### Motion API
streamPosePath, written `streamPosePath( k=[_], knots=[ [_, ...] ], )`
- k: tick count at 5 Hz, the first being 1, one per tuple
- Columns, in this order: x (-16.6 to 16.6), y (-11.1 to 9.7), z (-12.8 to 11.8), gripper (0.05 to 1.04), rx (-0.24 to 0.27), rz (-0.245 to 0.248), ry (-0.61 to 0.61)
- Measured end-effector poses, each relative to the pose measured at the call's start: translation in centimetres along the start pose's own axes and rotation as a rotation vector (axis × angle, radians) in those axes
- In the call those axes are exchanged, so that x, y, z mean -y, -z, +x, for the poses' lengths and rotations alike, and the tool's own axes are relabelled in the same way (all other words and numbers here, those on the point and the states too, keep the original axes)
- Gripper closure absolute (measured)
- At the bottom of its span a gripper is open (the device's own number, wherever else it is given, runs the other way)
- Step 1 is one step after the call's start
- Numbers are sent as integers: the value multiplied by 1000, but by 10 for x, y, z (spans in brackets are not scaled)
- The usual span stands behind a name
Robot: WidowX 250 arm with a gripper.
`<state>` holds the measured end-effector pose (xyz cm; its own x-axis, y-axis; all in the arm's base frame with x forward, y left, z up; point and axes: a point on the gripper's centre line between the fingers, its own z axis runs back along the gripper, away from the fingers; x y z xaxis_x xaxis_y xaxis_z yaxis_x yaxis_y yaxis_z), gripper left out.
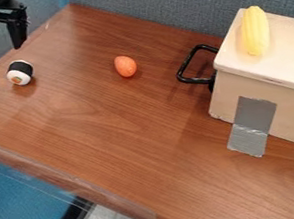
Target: Move the orange object to the bottom of the table
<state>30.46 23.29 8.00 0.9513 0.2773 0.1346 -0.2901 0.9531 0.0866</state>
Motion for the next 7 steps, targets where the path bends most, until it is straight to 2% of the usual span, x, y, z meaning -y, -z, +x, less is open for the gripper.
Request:
streamPosePath(
  k=[1,2,3,4,5,6,7],
  knots=[
    [5,12,-2,84,-28,-17,-5],
    [47,13,8,84,-20,-45,18],
    [107,5,20,84,-27,-37,64],
    [139,4,31,84,-40,-35,61],
    [161,6,40,84,-34,-40,52],
    [178,16,42,84,-48,-43,40],
    [176,30,43,84,-50,-7,23]
  ],
)
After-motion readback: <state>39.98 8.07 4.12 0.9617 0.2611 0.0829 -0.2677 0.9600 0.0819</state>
